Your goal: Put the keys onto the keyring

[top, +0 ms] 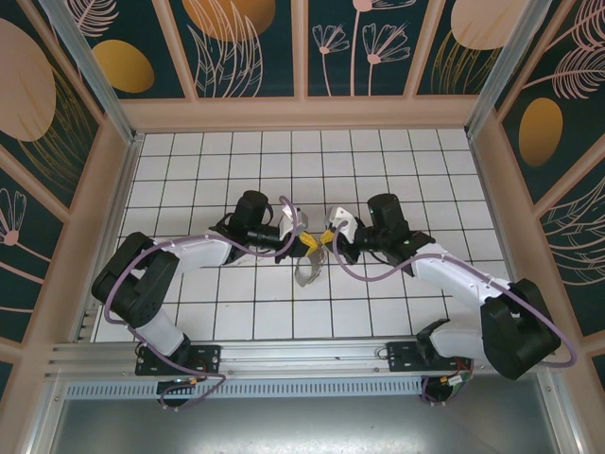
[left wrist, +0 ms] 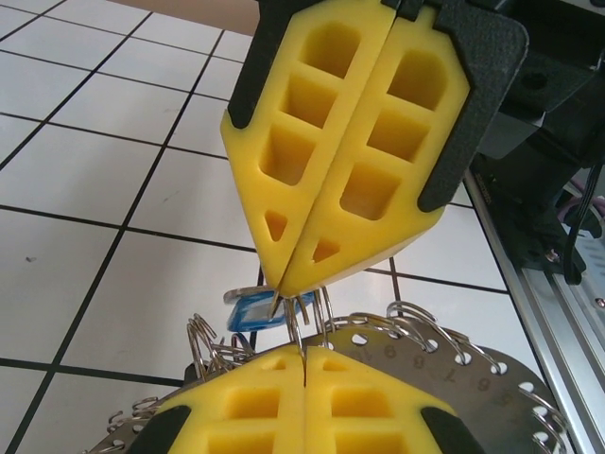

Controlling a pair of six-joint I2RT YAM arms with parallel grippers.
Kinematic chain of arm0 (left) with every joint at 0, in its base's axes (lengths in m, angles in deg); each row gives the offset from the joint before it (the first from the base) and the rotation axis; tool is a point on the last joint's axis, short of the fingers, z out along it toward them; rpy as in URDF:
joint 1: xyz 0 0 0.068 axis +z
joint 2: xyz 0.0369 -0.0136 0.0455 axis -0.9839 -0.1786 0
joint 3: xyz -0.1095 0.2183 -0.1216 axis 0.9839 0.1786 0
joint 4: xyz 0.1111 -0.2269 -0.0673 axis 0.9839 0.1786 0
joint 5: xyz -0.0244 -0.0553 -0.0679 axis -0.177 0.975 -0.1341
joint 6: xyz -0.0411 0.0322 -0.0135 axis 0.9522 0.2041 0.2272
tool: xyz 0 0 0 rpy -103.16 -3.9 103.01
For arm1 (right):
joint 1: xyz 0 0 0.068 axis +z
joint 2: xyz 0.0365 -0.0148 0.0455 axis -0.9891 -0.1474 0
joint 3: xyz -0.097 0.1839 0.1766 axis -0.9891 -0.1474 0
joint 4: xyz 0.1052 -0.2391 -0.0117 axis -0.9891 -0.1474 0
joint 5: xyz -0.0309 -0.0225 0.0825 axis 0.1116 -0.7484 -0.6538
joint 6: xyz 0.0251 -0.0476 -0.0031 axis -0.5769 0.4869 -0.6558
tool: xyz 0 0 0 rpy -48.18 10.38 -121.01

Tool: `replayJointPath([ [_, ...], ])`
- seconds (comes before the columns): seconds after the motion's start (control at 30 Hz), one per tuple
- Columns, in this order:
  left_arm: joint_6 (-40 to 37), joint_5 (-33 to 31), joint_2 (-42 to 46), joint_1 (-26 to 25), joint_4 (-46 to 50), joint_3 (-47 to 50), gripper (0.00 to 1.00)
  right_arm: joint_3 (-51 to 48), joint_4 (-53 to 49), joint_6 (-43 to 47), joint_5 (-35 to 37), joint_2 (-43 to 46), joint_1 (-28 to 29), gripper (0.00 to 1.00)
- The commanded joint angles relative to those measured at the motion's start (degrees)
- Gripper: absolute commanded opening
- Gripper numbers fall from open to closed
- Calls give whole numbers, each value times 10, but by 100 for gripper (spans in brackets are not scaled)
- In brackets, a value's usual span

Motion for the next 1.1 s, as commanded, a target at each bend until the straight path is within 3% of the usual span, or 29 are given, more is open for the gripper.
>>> replayJointPath([
  [0.0, 1, 21, 4, -3, -13, -23, 0, 21, 23, -15, 16, -16, 13, 0],
  [0.57, 9, 10, 5, -3, -28, -13, 0, -9, 27, -28, 81, 9, 16, 0],
  [1.07, 11, 9, 7, -4, -29, -13, 0, -17, -22, -3, 2, 46, -16, 0],
])
